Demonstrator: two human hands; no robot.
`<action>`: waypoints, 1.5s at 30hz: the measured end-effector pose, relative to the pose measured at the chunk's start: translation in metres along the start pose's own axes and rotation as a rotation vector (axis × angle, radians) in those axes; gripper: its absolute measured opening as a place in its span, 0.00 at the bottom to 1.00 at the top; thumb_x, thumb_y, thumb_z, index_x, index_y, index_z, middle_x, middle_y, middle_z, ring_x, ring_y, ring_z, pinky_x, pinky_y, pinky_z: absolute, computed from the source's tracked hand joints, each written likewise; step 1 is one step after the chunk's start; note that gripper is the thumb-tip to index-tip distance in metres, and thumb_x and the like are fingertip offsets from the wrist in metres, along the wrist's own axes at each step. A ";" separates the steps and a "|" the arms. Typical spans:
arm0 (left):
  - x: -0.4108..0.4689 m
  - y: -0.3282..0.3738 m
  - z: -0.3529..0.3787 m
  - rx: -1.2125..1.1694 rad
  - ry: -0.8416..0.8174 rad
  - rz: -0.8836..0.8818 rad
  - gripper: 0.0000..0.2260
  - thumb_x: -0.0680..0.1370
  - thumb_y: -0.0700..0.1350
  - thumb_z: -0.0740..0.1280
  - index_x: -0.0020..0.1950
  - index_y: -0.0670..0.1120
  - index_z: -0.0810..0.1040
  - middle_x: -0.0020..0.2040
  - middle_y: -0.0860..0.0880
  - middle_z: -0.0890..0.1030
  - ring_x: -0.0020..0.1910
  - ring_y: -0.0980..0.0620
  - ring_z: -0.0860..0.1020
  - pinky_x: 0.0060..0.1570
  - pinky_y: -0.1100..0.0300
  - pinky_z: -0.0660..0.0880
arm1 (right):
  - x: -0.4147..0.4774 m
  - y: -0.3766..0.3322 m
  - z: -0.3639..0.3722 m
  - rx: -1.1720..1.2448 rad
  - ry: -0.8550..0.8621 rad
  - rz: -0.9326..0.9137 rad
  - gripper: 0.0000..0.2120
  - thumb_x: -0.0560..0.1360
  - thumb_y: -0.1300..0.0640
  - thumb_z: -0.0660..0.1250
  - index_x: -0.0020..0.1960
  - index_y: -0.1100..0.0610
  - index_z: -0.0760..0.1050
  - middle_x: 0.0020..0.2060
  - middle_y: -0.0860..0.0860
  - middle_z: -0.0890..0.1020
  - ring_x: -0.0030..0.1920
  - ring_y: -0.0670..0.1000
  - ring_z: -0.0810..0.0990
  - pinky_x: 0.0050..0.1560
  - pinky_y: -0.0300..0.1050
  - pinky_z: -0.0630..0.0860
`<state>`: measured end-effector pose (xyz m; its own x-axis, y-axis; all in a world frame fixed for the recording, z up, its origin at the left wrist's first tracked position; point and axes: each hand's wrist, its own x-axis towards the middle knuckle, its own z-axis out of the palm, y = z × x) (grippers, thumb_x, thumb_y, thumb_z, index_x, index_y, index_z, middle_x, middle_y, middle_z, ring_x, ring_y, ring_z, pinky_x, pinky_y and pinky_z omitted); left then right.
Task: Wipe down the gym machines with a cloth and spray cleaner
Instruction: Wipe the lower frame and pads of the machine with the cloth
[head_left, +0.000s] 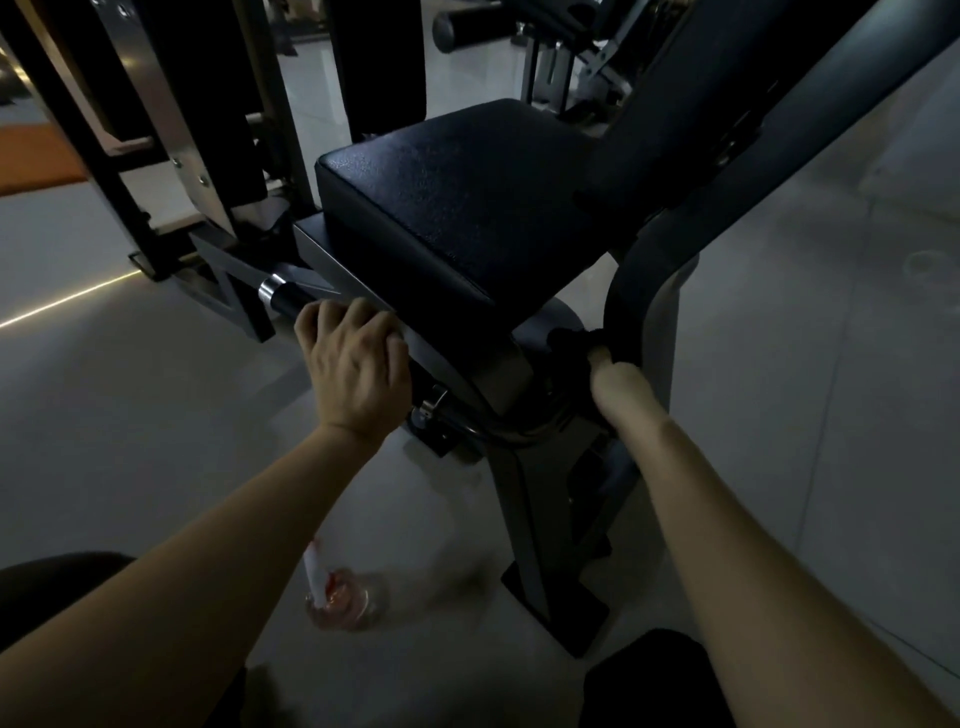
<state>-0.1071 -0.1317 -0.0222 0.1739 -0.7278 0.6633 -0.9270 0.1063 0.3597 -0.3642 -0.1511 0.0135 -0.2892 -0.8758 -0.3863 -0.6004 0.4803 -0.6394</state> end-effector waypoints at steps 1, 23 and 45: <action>-0.001 -0.001 0.001 -0.001 0.005 0.035 0.14 0.80 0.47 0.54 0.41 0.47 0.76 0.43 0.49 0.75 0.49 0.46 0.70 0.65 0.45 0.63 | -0.007 0.003 0.005 0.014 -0.016 -0.018 0.30 0.84 0.42 0.51 0.66 0.68 0.73 0.61 0.65 0.78 0.64 0.64 0.76 0.61 0.53 0.72; -0.001 0.002 0.003 -0.037 0.067 0.036 0.11 0.80 0.44 0.57 0.40 0.46 0.76 0.42 0.49 0.74 0.48 0.47 0.70 0.65 0.48 0.62 | -0.110 0.002 0.086 0.783 0.007 0.189 0.28 0.79 0.40 0.65 0.66 0.63 0.73 0.52 0.55 0.82 0.48 0.54 0.80 0.51 0.47 0.76; 0.002 0.000 0.001 -0.027 0.037 0.065 0.13 0.80 0.46 0.55 0.38 0.49 0.73 0.41 0.51 0.73 0.46 0.49 0.70 0.63 0.45 0.65 | -0.083 0.038 0.009 0.055 0.332 -0.426 0.17 0.76 0.46 0.72 0.47 0.60 0.76 0.39 0.48 0.80 0.41 0.52 0.81 0.33 0.42 0.70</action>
<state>-0.1075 -0.1340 -0.0218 0.1262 -0.6937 0.7091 -0.9276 0.1708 0.3322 -0.3560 -0.0594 0.0151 -0.2545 -0.9569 0.1396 -0.6783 0.0737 -0.7310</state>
